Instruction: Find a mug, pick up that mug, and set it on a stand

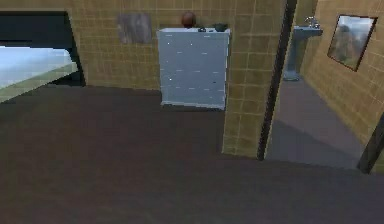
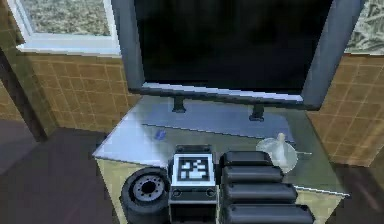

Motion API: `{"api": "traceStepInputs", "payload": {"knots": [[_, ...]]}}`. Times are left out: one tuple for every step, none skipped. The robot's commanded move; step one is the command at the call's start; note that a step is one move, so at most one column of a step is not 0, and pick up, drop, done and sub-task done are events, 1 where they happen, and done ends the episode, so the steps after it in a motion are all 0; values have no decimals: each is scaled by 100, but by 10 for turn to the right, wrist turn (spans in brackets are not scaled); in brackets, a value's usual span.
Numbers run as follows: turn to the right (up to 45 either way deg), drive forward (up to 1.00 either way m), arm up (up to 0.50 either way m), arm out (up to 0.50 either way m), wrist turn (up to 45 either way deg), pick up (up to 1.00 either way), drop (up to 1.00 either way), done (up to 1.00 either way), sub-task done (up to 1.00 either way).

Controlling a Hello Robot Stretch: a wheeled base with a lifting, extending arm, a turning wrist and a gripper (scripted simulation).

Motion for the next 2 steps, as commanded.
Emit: {"api": "traceStepInputs", "payload": {"knots": [[450, 0, 0, 0, 0, 0, 0, 0, 0], [450, 0, 0, 0, 0, 0, 0, 0, 0]]}}
